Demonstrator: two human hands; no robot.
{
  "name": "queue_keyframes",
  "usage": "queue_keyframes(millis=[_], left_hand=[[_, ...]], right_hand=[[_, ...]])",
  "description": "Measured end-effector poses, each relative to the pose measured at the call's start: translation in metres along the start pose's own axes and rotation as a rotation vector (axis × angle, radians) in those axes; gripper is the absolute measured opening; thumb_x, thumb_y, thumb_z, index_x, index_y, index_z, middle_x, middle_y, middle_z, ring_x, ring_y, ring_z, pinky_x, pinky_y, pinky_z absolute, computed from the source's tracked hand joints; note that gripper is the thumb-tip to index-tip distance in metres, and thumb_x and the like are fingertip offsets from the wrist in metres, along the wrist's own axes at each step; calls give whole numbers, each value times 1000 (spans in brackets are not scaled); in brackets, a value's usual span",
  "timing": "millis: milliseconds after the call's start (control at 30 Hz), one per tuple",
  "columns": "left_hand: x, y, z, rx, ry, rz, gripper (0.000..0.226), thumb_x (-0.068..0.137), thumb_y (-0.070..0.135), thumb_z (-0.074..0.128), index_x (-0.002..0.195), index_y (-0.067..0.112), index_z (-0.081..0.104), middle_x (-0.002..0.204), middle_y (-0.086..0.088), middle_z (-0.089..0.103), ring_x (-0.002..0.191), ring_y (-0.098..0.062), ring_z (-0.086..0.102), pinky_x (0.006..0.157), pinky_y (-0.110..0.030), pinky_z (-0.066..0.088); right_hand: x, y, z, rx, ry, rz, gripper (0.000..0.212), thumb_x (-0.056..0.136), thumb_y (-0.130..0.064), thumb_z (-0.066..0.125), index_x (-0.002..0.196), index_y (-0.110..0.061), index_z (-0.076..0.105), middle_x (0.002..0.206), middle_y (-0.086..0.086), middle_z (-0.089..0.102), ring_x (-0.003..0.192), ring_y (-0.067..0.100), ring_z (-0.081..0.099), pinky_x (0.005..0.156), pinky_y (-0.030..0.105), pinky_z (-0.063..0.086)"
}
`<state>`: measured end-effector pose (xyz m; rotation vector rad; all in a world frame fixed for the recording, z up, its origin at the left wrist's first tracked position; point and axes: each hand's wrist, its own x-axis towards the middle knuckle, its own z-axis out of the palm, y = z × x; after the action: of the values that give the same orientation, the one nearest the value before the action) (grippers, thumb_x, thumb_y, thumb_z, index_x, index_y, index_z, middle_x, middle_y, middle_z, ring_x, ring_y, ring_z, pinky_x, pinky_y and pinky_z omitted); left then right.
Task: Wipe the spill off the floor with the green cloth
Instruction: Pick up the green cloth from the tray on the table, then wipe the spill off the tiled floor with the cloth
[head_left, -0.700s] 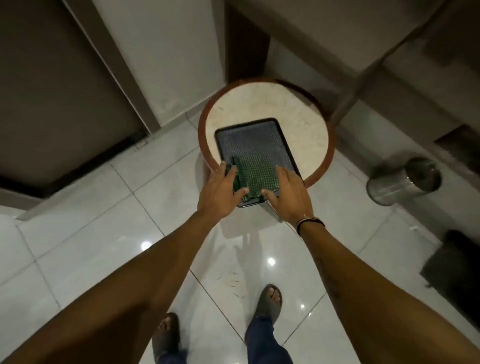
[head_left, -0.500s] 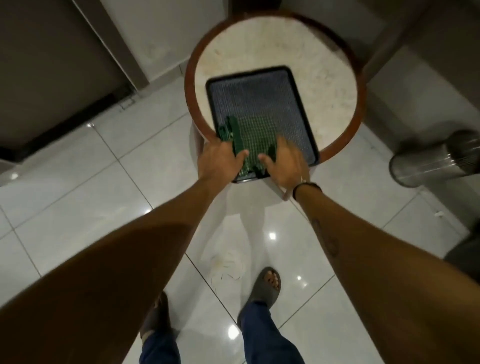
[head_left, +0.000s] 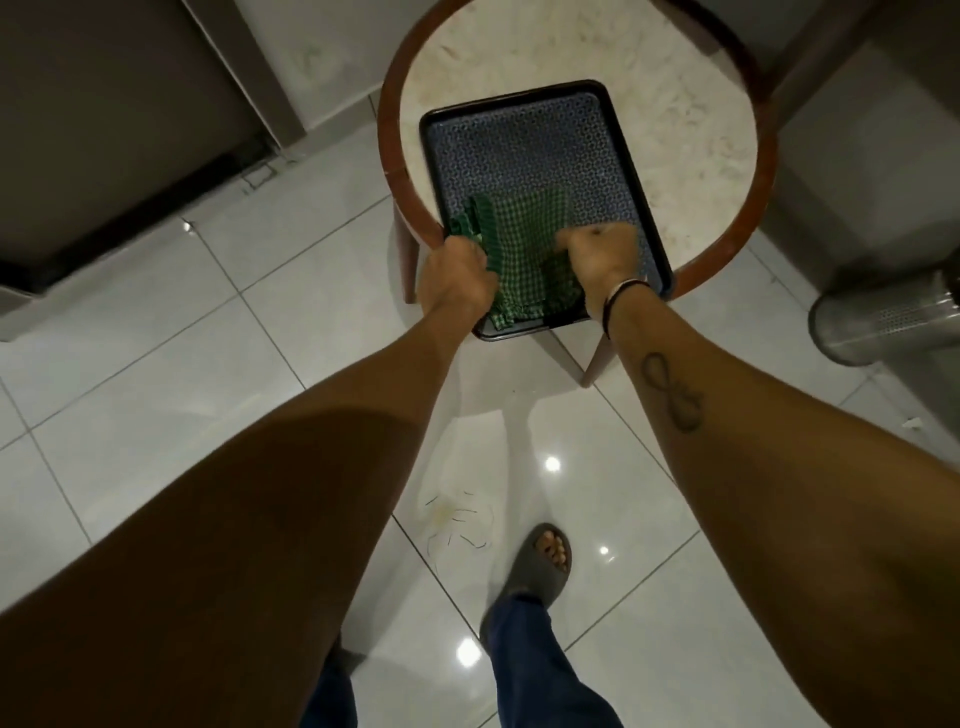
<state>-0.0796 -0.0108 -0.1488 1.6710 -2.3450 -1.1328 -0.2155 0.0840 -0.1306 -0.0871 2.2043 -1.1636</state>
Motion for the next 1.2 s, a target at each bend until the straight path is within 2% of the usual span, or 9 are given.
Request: queue_keyframes(millis=[167, 233, 333, 500, 700, 833, 933, 1033, 1200], left_hand=[[-65, -19, -51, -315, -45, -95, 20, 92, 16, 71, 75, 19, 61, 84, -1, 67, 82, -20, 62, 77, -32, 51], [-97, -39, -73, -464, -158, -180, 18, 92, 29, 75, 100, 13, 71, 103, -4, 72, 98, -24, 66, 88, -38, 55], [-149, -70, -103, -741, -467, -318, 65, 97, 59, 67, 146, 16, 60, 139, -9, 67, 128, -28, 62, 106, -45, 54], [-225, -138, -128, -1136, -747, -404, 69, 97, 63, 65, 151, 21, 59, 145, -9, 71, 133, -31, 68, 112, -55, 56], [-277, -238, -119, -1016, -663, -510, 43, 102, 23, 71, 143, 9, 67, 135, -11, 77, 124, -30, 74, 91, -40, 64], [-299, -318, -81, -896, -677, -568, 36, 106, 18, 64, 141, 9, 66, 134, -11, 76, 115, -26, 75, 89, -38, 64], [-312, -389, -37, -728, -606, -572, 30, 105, 12, 65, 132, 1, 67, 130, -16, 75, 110, -31, 75, 98, -47, 62], [-321, -458, 7, -585, -479, -611, 35, 102, 13, 71, 130, -7, 68, 128, -24, 76, 109, -39, 76, 101, -57, 61], [-325, -547, 71, -407, -507, -614, 33, 107, 7, 61, 137, -7, 68, 126, -17, 72, 108, -31, 67, 91, -37, 57]], right_hand=[[-107, -25, -14, 379, -231, 119, 14, 85, -1, 54, 95, -5, 65, 102, 13, 71, 94, 31, 67, 79, 43, 60], [-156, -25, -19, 475, -298, 149, 22, 85, -5, 50, 100, -5, 66, 109, 12, 71, 100, 31, 68, 88, 47, 60], [-227, -13, -20, 626, -351, 198, 29, 90, -5, 45, 108, -7, 68, 117, 12, 72, 114, 34, 69, 101, 49, 58], [-328, 28, -1, 623, -286, 253, 26, 90, -8, 42, 101, -11, 66, 113, 10, 69, 109, 28, 64, 92, 41, 54], [-397, 119, 37, 392, -212, 290, 10, 84, -5, 52, 83, -14, 56, 88, 4, 63, 84, 21, 60, 67, 34, 46], [-413, 226, 77, 430, -209, 392, 18, 102, -19, 66, 112, -5, 72, 113, 7, 78, 100, 23, 75, 79, 35, 59], [-417, 313, 117, 365, -183, 422, 22, 103, -18, 69, 122, -9, 74, 116, 6, 79, 103, 20, 76, 81, 28, 63], [-422, 390, 153, 297, -164, 439, 10, 102, -6, 67, 102, -13, 75, 101, 3, 77, 94, 22, 74, 74, 25, 63], [-423, 512, 211, 121, -127, 481, 15, 98, -7, 73, 86, -16, 75, 102, 15, 80, 100, 37, 76, 96, 53, 63]])
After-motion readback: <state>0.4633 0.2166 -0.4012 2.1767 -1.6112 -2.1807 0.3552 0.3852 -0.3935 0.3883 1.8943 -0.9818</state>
